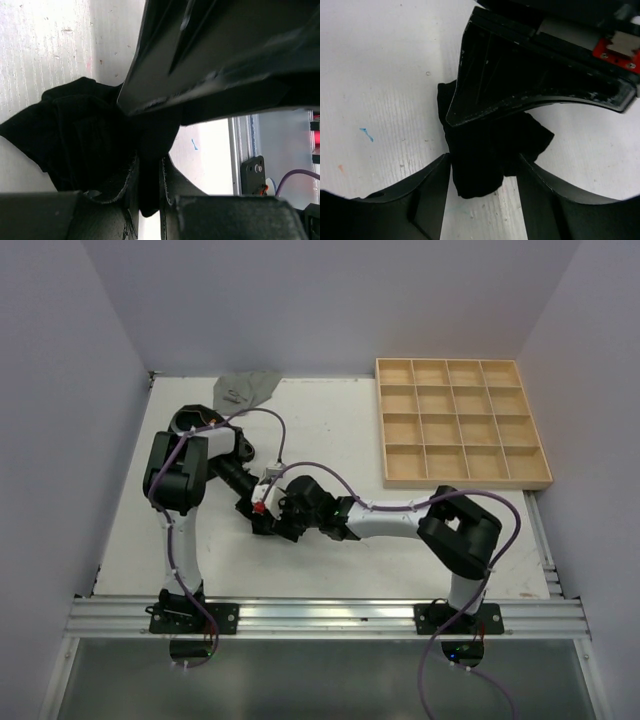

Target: Roll the underwear

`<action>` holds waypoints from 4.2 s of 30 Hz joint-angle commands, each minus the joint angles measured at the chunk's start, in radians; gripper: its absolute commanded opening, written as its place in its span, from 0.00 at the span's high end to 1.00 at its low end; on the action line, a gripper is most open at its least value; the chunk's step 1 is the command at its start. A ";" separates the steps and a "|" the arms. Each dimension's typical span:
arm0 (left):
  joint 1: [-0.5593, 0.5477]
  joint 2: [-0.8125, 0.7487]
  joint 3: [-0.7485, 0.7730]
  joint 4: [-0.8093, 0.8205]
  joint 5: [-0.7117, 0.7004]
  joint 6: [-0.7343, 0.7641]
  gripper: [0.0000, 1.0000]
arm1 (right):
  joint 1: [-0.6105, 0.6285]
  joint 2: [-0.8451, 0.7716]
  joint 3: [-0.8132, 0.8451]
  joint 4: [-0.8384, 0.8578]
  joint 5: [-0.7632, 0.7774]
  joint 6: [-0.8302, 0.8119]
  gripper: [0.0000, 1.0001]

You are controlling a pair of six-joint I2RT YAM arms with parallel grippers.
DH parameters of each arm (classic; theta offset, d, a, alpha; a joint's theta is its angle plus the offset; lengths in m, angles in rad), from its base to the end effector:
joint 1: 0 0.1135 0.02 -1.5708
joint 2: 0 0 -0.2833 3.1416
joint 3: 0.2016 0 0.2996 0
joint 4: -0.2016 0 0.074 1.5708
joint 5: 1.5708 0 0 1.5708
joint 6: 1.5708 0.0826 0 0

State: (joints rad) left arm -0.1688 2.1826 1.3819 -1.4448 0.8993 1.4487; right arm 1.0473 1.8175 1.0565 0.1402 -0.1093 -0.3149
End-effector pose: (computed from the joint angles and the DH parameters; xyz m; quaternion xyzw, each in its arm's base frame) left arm 0.3359 -0.1229 0.0786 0.5155 0.6908 -0.5070 0.0058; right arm 0.2272 0.4116 0.1384 -0.5785 0.6741 0.2089 0.4090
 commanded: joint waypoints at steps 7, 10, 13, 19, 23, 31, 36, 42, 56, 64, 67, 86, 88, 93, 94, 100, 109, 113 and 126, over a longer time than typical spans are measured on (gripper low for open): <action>-0.006 0.031 -0.007 0.129 -0.091 0.022 0.83 | 0.003 0.161 0.089 -0.051 -0.116 0.009 0.94; 0.038 -0.050 -0.020 0.129 -0.019 0.073 0.77 | -0.003 0.161 0.097 -0.085 -0.145 0.062 1.00; 0.101 -0.162 -0.008 0.144 0.079 0.099 0.62 | -0.035 0.157 0.096 -0.126 -0.248 0.150 1.00; 0.293 -0.450 -0.050 0.242 0.197 0.098 0.55 | -0.139 0.245 0.132 -0.163 -0.485 0.357 1.00; 0.334 -0.699 -0.207 0.434 0.106 0.049 0.52 | -0.190 0.339 0.183 -0.168 -0.602 0.453 1.00; 0.331 -0.900 -0.385 0.427 0.093 0.022 0.06 | -0.256 0.529 0.335 -0.227 -0.751 0.618 1.00; 0.313 -0.759 -0.359 0.156 0.055 0.335 0.00 | -0.279 0.591 0.385 -0.284 -0.776 0.668 1.00; 0.266 -0.935 -0.576 0.569 -0.037 0.177 0.08 | -0.299 0.635 0.398 -0.289 -0.799 0.727 1.00; -0.060 -1.074 -0.940 1.145 -0.301 0.107 0.33 | -0.309 0.709 0.407 -0.252 -0.839 0.800 1.00; -0.116 -0.948 -0.925 1.161 -0.372 0.139 0.57 | -0.311 0.723 0.424 -0.264 -0.854 0.798 1.00; -0.142 -0.854 -0.857 1.043 -0.431 0.134 0.80 | -0.313 0.680 0.401 -0.261 -0.833 0.775 0.91; -0.147 -0.362 -0.388 0.382 -0.307 0.035 0.99 | -0.386 -0.479 -0.142 -0.182 -0.095 0.430 0.30; -0.147 -0.331 -0.363 0.376 -0.293 0.018 0.99 | -0.385 -0.597 -0.174 -0.183 -0.101 0.393 0.01; -0.147 -0.245 -0.298 0.344 -0.292 -0.008 0.99 | -0.385 -0.661 -0.231 -0.159 -0.188 0.396 0.01; -0.146 -0.215 -0.275 0.330 -0.289 -0.013 0.99 | -0.383 -0.641 -0.213 -0.197 -0.213 0.398 0.01; -0.144 -0.136 -0.215 0.285 -0.266 -0.039 0.99 | -0.039 -0.463 -0.113 -0.283 0.120 0.202 0.20; -0.144 -0.051 -0.142 0.227 -0.254 -0.039 0.99 | 0.158 -0.222 -0.128 -0.021 0.341 0.002 0.27; -0.144 -0.020 -0.112 0.202 -0.249 -0.033 0.99 | 0.163 -0.181 -0.095 0.018 0.321 -0.058 0.25; -0.144 0.066 -0.040 0.127 -0.221 0.018 0.95 | 0.143 -0.050 0.026 -0.137 0.112 -0.059 0.27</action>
State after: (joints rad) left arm -0.3035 2.1864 1.3445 -1.4742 0.8680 1.4178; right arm 1.2007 1.7386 1.0340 0.0338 0.0708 -0.3828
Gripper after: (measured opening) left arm 0.209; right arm 0.735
